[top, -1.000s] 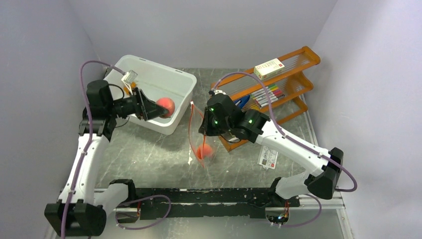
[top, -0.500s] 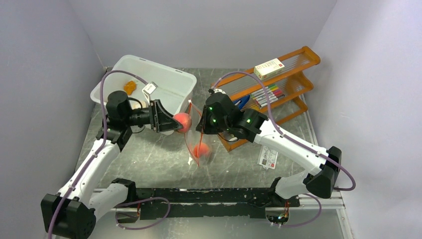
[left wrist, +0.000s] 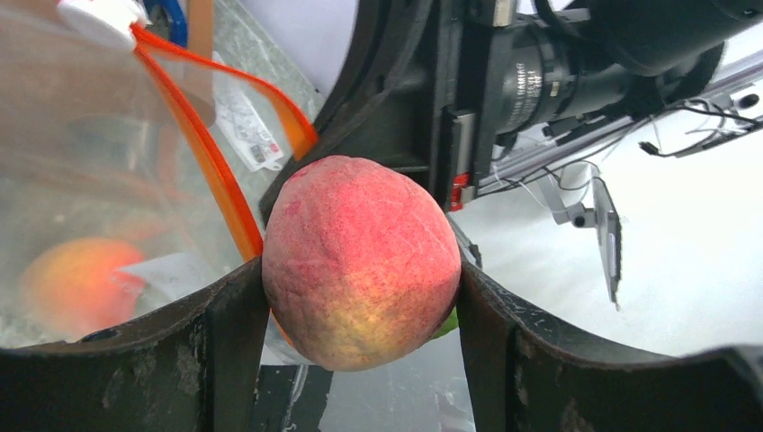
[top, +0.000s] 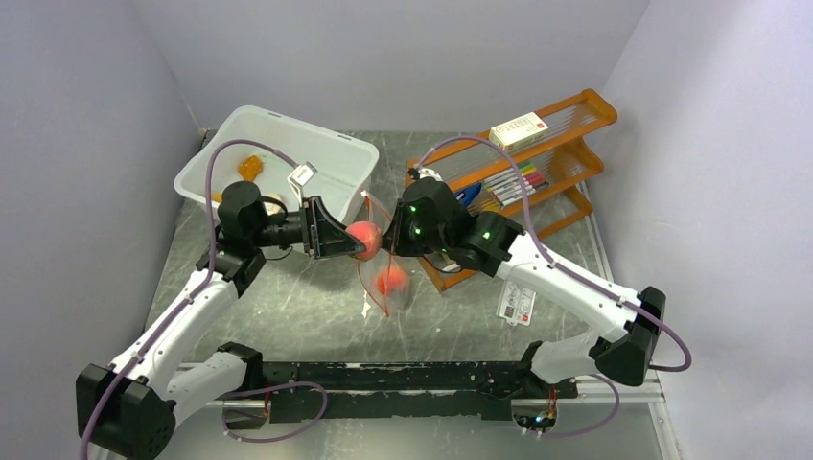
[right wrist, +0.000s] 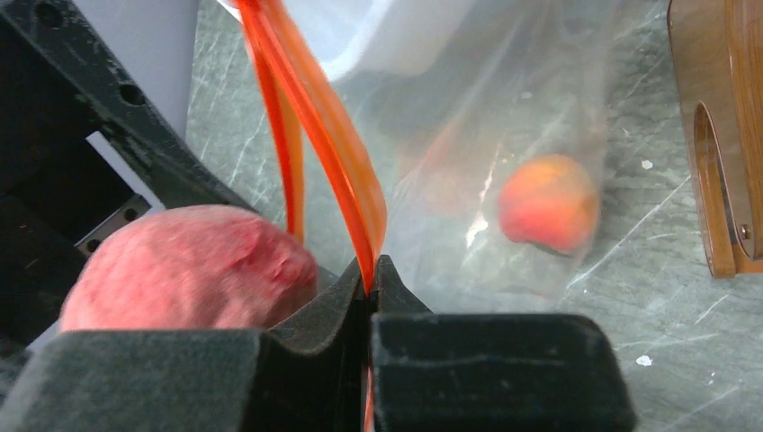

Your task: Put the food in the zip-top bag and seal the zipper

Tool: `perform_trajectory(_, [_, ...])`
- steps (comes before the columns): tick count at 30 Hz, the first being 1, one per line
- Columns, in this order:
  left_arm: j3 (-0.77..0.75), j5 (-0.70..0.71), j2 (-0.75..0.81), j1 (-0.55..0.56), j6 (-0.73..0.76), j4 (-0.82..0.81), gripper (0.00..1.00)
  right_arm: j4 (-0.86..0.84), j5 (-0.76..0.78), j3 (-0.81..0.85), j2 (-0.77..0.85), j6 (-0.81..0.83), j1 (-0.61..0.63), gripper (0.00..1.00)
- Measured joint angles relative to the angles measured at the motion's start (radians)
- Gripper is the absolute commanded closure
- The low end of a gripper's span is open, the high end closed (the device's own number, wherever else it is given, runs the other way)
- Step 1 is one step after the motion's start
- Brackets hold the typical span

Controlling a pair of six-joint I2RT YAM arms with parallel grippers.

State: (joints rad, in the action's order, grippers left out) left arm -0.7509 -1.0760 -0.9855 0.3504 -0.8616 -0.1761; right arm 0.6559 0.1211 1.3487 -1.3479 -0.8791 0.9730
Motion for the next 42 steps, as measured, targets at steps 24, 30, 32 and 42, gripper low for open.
perform_trajectory(24, [-0.097, 0.263, -0.068, 0.034, 0.283, 0.398, 0.56, -0.084, -0.052, -0.087, 0.07, -0.021, 0.0, 1.0])
perform_trajectory(30, [-0.159, 0.339, -0.124, 0.042, 0.338, 0.496, 0.57, -0.09, -0.062, -0.087, 0.07, -0.014, 0.0, 1.0])
perform_trajectory(32, [-0.169, 0.364, -0.127, 0.047, 0.35, 0.53, 0.56, -0.09, -0.063, -0.087, 0.07, -0.011, 0.0, 1.0])
perform_trajectory(42, [-0.208, 0.39, -0.127, 0.056, 0.362, 0.592, 0.55, -0.112, -0.066, -0.087, 0.063, -0.003, 0.0, 1.0])
